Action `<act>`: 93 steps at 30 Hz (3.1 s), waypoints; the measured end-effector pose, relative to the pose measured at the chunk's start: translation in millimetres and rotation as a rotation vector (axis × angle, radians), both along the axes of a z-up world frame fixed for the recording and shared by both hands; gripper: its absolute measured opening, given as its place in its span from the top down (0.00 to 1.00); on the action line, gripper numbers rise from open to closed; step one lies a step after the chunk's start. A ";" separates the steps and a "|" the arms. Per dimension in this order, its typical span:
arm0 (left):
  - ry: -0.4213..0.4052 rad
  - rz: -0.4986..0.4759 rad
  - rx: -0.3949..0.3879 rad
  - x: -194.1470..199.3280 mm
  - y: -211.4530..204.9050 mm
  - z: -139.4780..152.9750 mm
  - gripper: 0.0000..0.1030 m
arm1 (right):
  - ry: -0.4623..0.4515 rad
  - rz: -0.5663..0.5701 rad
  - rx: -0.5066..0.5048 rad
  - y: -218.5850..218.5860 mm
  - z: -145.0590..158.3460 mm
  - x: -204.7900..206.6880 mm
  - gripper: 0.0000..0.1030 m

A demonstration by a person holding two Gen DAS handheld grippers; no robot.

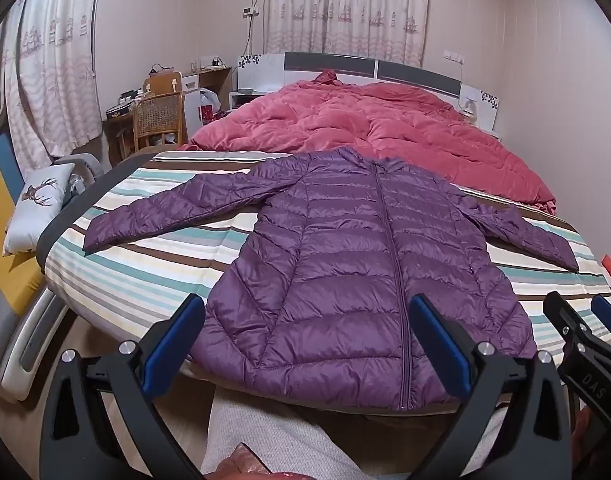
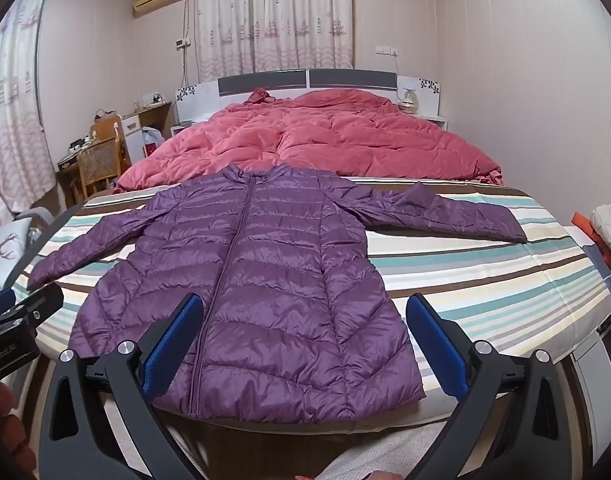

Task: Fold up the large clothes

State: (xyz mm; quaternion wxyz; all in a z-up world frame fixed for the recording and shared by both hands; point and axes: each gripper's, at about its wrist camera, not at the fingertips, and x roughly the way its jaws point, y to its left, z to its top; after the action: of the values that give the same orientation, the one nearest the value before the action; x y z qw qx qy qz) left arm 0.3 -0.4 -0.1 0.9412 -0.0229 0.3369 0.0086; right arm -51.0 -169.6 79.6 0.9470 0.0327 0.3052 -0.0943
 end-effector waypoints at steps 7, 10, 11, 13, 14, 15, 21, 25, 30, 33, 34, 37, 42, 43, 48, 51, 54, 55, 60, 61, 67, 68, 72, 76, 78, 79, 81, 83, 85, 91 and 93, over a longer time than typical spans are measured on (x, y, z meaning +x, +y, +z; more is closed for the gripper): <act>0.000 -0.001 -0.002 0.0 0.0 0.0 0.02 | -0.003 0.000 0.001 -1.5 -1.1 -0.3 0.03; -0.001 -0.001 -0.001 -0.2 0.0 0.0 0.02 | -0.004 0.001 0.002 0.4 1.5 -0.3 0.03; -0.002 -0.001 -0.001 -0.2 -0.1 0.1 0.02 | -0.002 0.001 0.002 1.7 1.5 0.4 0.03; -0.005 -0.003 0.002 -0.1 -1.1 0.5 0.02 | -0.002 -0.001 0.002 2.1 1.9 -0.6 0.03; -0.006 -0.005 0.003 -2.8 -2.1 3.8 0.02 | -0.003 0.000 0.001 -0.9 1.7 -0.1 0.03; -0.005 -0.007 0.003 -2.9 -2.7 4.0 0.02 | -0.001 -0.001 -0.002 -0.6 1.4 -0.1 0.03; 0.003 -0.010 0.001 -1.9 -5.1 3.0 0.02 | -0.003 -0.001 0.003 0.0 1.3 -0.2 0.03; 0.001 -0.012 0.003 -1.7 -4.4 1.1 0.02 | -0.002 0.000 0.000 0.1 -0.7 -0.6 0.03; -0.001 -0.012 0.002 -1.8 -4.5 1.0 0.02 | 0.000 -0.002 -0.001 0.0 0.2 -0.1 0.03; 0.000 -0.012 0.003 -1.3 -4.8 0.3 0.02 | -0.001 0.000 -0.001 0.3 0.6 0.2 0.03; -0.001 -0.013 0.003 -0.9 -4.9 -0.4 0.02 | 0.000 -0.002 -0.001 0.1 0.6 0.2 0.03; 0.004 -0.014 0.005 -0.6 -5.3 -0.9 0.02 | 0.000 -0.002 -0.001 0.4 0.8 0.3 0.03; 0.004 -0.018 0.006 0.3 -7.5 -2.6 0.02 | 0.001 -0.004 -0.001 -0.3 -0.2 -0.8 0.03; 0.004 -0.018 0.007 0.2 -7.4 -2.5 0.02 | 0.000 -0.002 0.001 -0.4 -0.4 -0.3 0.03; 0.005 -0.019 0.006 0.4 -7.2 -2.6 0.02 | 0.002 -0.001 0.001 -0.3 -0.6 -0.8 0.03; 0.005 -0.019 0.007 0.4 -7.4 -2.6 0.02 | 0.003 -0.002 0.000 1.2 -1.5 -0.2 0.03; 0.003 -0.018 0.007 0.3 -7.5 -2.5 0.02 | 0.003 -0.001 0.001 0.7 -1.3 -0.1 0.03; 0.004 -0.019 0.006 0.2 -7.2 -2.3 0.02 | 0.003 -0.001 0.000 0.9 -1.7 -0.2 0.03; 0.005 -0.018 0.005 0.3 -7.3 -2.4 0.02 | 0.005 -0.003 -0.001 0.8 -1.5 -0.1 0.03; 0.004 -0.018 0.005 0.2 -7.7 -2.4 0.02 | 0.004 -0.003 0.000 0.5 -1.3 -0.6 0.03; 0.002 -0.023 0.009 0.0 -10.8 -3.7 0.02 | 0.006 -0.002 -0.001 0.6 -1.5 0.5 0.03; 0.002 -0.022 0.006 -0.3 -10.3 -3.2 0.02 | 0.005 -0.002 0.000 0.2 -1.0 0.2 0.03; 0.002 -0.021 0.007 -0.2 -10.6 -3.2 0.02 | 0.004 -0.001 0.000 0.3 -1.0 0.2 0.03; 0.004 -0.023 0.005 0.3 -11.2 -4.0 0.02 | 0.006 -0.004 0.002 0.1 -1.2 0.3 0.03; 0.010 -0.031 0.007 0.9 -12.5 -5.4 0.02 | 0.018 -0.012 0.005 -2.2 -2.5 2.7 0.03; 0.014 -0.035 0.007 1.9 -13.1 -6.5 0.02 | 0.025 -0.019 0.006 -4.2 -3.4 4.3 0.03; 0.024 -0.045 0.008 4.4 -13.9 -8.1 0.02 | 0.038 -0.028 0.014 -9.8 -4.6 8.5 0.03; 0.033 -0.049 0.009 8.3 -13.4 -10.6 0.02 | 0.053 -0.047 0.019 -16.6 -6.7 13.6 0.03; 0.035 -0.053 0.009 13.5 -12.1 -13.6 0.02 | 0.066 -0.062 0.026 -25.0 -9.1 20.5 0.03; 0.017 -0.072 -0.039 41.8 -5.8 -25.5 0.02 | 0.139 -0.076 0.045 -61.7 -32.3 58.8 0.03; 0.030 -0.051 -0.044 59.2 -2.7 -33.1 0.02 | 0.155 -0.062 0.067 -76.6 -42.8 71.1 0.03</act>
State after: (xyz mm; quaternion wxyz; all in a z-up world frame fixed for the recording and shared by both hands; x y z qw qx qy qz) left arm 59.5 -3.1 -33.2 0.9352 -0.0348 0.3516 -0.0225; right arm 20.1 -246.2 36.8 0.9156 0.0666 0.3794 -0.1156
